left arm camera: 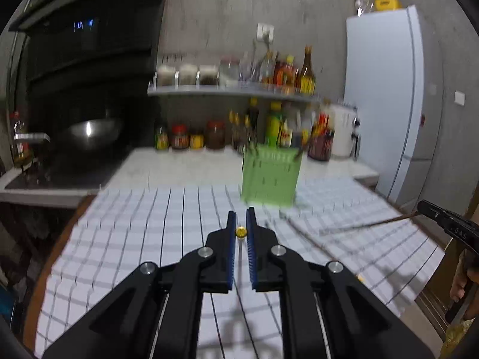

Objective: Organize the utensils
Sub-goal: 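Lift both held chopsticks upright and carry them over the green holder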

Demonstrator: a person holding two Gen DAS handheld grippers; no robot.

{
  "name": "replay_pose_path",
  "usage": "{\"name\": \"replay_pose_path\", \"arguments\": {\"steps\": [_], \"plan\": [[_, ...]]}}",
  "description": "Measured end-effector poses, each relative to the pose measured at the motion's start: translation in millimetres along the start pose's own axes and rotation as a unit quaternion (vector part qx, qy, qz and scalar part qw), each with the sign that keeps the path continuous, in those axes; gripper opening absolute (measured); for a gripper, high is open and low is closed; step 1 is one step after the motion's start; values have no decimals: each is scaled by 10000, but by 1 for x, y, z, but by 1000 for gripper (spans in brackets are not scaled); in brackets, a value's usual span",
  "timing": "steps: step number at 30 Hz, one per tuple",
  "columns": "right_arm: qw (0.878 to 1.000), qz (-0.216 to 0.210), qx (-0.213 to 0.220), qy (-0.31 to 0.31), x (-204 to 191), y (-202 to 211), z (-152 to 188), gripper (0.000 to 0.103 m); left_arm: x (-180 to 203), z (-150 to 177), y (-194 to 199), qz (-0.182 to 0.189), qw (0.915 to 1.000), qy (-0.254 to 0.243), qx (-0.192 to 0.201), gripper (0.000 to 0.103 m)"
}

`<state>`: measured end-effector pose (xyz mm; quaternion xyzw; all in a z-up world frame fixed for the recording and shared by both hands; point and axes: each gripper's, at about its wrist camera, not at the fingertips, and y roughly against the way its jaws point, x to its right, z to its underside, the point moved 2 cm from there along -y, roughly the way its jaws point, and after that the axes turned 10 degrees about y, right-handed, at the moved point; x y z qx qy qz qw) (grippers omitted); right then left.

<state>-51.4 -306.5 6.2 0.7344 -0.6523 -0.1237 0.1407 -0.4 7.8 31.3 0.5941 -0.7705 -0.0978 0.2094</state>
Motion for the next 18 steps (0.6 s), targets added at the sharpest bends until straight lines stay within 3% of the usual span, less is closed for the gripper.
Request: {"name": "replay_pose_path", "arguments": {"steps": [6,18], "plan": [[9991,128,291,274,-3,-1,-38,7,5,-32,12,122,9987,-53,495,7],[9976,224,243,603,-11,-14,-62,7,-6,-42,5,101,9985,33,546,7]]}}
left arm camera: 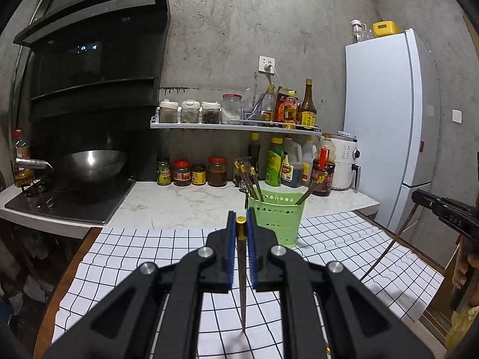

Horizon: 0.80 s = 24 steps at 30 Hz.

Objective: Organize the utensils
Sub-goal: 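Lift both held chopsticks upright and carry them over the green holder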

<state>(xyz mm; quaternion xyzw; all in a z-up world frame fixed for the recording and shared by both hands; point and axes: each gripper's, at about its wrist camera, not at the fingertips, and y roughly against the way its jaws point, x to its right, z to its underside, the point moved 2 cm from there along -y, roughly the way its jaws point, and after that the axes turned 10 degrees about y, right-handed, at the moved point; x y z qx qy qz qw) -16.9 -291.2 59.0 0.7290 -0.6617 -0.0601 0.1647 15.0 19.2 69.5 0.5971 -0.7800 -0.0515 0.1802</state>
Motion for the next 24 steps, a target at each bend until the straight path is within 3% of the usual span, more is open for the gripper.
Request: {"name": "replay_pose_path", "arguments": {"steps": [6,9,14,19,24], "plan": [[9994,-137,-305,-6,-6,-25,11,7,-3,2,-5,-160,9998,-78,-1,7],[9984,-180,-538,6,-10,-38,24,7,-7,8,-13,-145,9994,-76,-291,7],[9954,-224,-931,11,-15,-53,47,7,-14,46,-48,-196,9913,-73,-1298,7],[9909,-241,-1325,-41,-16,-65,70,6,-17,65,-57,-165,9852,10,-1703,7],[9910,-209,-1320,-117,-12,-62,78,6,-16,64,-52,-161,9854,-12,-1695,6]]}}
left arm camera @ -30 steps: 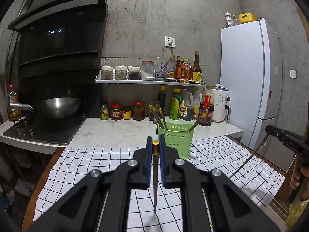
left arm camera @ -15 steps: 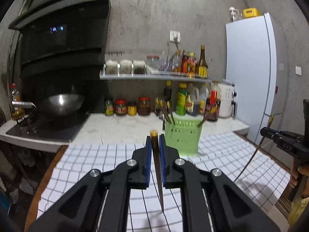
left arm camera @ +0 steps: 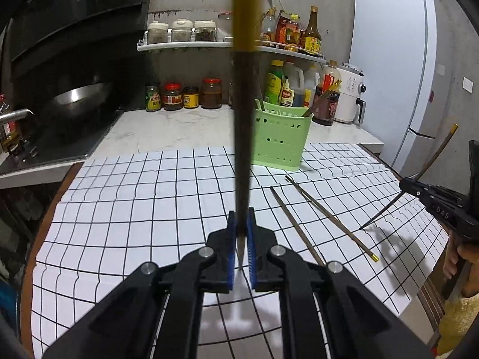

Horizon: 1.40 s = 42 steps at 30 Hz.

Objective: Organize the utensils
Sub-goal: 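Lift both held chopsticks upright and carry them over the green holder, then open both tools to drop the chopsticks into the green holder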

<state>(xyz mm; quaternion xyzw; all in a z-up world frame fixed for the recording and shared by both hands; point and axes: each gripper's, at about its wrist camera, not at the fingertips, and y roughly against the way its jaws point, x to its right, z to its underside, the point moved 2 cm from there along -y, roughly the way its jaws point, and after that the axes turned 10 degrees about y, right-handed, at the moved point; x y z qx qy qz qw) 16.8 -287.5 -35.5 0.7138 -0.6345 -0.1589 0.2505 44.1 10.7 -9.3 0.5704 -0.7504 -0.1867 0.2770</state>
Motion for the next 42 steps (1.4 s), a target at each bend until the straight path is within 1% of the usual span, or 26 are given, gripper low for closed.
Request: {"name": "replay_pose_path", "arguments": {"steps": [6,9,11,15,17,20,21,22,24,26,27,31,34,35,36,37,38,39,41,42], "plan": [[9999,86,77,-67,9,1,-5,6,9,-12,3,70,9997,-18,242,6],[9999,93,87,-76,16,-6,-16,6,15,-26,-7,181,9994,-10,309,6],[9998,123,161,-67,20,-10,-28,6,26,-42,-16,240,9989,-89,399,6],[9975,275,653,13,31,-15,-79,6,50,-88,-28,373,9958,-256,791,6],[9943,337,1014,-4,38,-17,-113,6,63,-122,-34,500,9928,-244,1058,6],[9897,282,1399,-75,47,-26,-151,6,80,-168,-48,602,9886,-171,1369,6],[9888,216,1474,-99,49,-34,-165,6,84,-177,-54,586,9884,-152,1391,6],[9886,135,1496,-132,50,-41,-173,6,89,-189,-67,629,9891,-111,1330,6],[9899,6,1409,-166,52,-63,-188,6,95,-203,-95,637,9912,-66,1160,6],[9922,-93,1232,-165,51,-85,-194,6,99,-208,-120,625,9936,-84,934,6],[9940,-157,1077,-136,48,-99,-195,7,102,-208,-135,576,9948,-140,826,6],[9972,-287,691,-55,42,-134,-189,7,106,-203,-178,436,9976,-298,439,6],[9979,-449,471,-80,40,-150,-185,10,106,-200,-194,327,9982,-353,360,6],[9978,-438,492,-109,42,-149,-184,11,104,-200,-194,328,9982,-332,380,7],[9976,-391,549,-128,43,-145,-184,18,103,-201,-191,362,9981,-295,404,11],[9974,-357,608,-137,45,-139,-183,27,102,-203,-182,424,9976,-238,498,17],[9971,-308,683,-144,46,-131,-183,31,101,-204,-175,454,9971,-213,578,32],[9966,-249,767,-142,49,-121,-183,36,100,-206,-161,486,9958,-192,754,37],[9956,-98,928,-129,54,-95,-182,36,101,-208,-139,480,9939,-214,970,37],[9950,-43,988,-142,57,-86,-181,37,99,-206,-122,482,9925,-230,1102,37]]}}
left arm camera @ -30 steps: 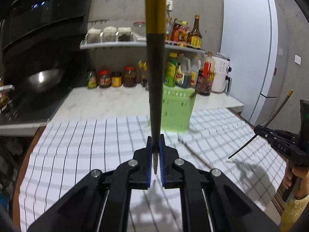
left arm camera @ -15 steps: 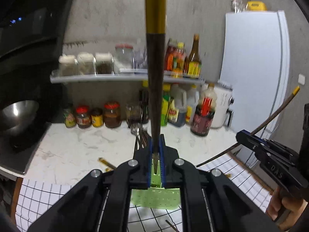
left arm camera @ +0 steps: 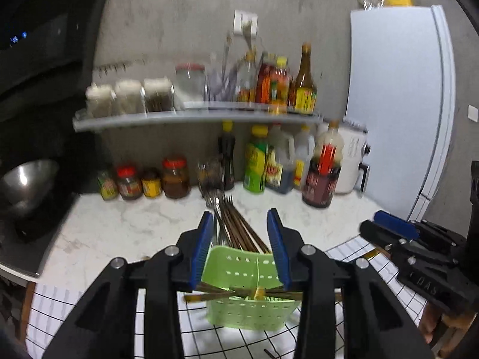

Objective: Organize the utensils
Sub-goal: 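Open both tools to drop the chopsticks into the green holder, then move both open tools back down to the last chopsticks on the mat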

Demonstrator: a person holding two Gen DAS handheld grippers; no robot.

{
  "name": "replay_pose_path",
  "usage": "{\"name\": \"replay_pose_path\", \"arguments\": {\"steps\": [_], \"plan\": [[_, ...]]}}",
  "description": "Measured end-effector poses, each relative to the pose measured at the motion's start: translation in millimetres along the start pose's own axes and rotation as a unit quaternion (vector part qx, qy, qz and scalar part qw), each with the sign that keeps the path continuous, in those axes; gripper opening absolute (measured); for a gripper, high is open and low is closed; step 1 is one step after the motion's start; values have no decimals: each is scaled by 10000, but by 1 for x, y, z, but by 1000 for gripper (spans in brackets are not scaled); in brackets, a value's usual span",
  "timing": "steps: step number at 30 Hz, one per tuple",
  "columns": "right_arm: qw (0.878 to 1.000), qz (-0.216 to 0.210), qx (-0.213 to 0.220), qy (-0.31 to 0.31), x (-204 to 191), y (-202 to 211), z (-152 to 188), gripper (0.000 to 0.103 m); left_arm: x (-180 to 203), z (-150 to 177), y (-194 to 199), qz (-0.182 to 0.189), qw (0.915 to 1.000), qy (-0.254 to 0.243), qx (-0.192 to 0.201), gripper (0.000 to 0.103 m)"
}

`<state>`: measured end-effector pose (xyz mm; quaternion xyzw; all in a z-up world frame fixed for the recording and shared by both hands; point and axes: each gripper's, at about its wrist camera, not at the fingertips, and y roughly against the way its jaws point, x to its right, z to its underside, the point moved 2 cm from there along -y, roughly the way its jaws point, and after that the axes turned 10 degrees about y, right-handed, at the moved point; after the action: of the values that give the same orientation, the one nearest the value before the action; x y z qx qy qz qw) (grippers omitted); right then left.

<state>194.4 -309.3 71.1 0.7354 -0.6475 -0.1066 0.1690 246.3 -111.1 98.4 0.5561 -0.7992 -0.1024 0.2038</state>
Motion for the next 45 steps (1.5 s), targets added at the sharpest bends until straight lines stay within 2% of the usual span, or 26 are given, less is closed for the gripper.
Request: {"name": "replay_pose_path", "arguments": {"steps": [2,3,5,8,12,15,18,21,26,31,35,38,40,43,44,45], "plan": [[9999,48,98,-20,3,23,0,38,1,0,23,-65,9998,-51,159,39],[9999,96,137,-17,3,38,3,39,1,1,36,-101,9997,-83,220,44],[9998,160,142,13,2,61,12,40,-1,11,62,-304,9990,-143,311,46],[9999,126,-8,101,-10,90,40,40,-9,41,86,-654,9975,-242,122,47],[9982,-68,-500,312,-36,109,98,40,-22,103,103,-839,9946,-313,-531,47],[9954,-160,-893,309,-50,115,142,40,-35,156,107,-961,9886,-213,-1135,47],[9910,-268,-1294,229,-59,115,181,40,-53,214,110,-986,9773,82,-1874,46],[9871,-267,-1576,107,-63,114,209,40,-60,246,117,-958,9698,273,-2227,47],[9817,-284,-1880,142,-70,107,232,40,-54,268,124,-968,9662,234,-2377,46],[9786,-530,-1969,261,-80,97,238,39,-31,277,121,-410,9621,340,-2673,44],[9776,-670,-1968,320,-86,94,243,30,-8,277,116,67,9606,350,-2758,44],[9772,-700,-1980,302,-86,90,245,29,3,280,108,243,9581,347,-2832,44],[9770,-720,-1987,281,-86,88,246,29,7,281,102,267,9574,330,-2857,41],[9770,-699,-1983,340,-88,84,247,27,12,283,92,209,9553,267,-2936,27],[9773,-671,-1968,413,-90,83,247,23,14,283,92,135,9565,203,-2906,21],[9771,-652,-1971,456,-91,81,247,15,15,283,91,81,9568,130,-2905,16]]}}
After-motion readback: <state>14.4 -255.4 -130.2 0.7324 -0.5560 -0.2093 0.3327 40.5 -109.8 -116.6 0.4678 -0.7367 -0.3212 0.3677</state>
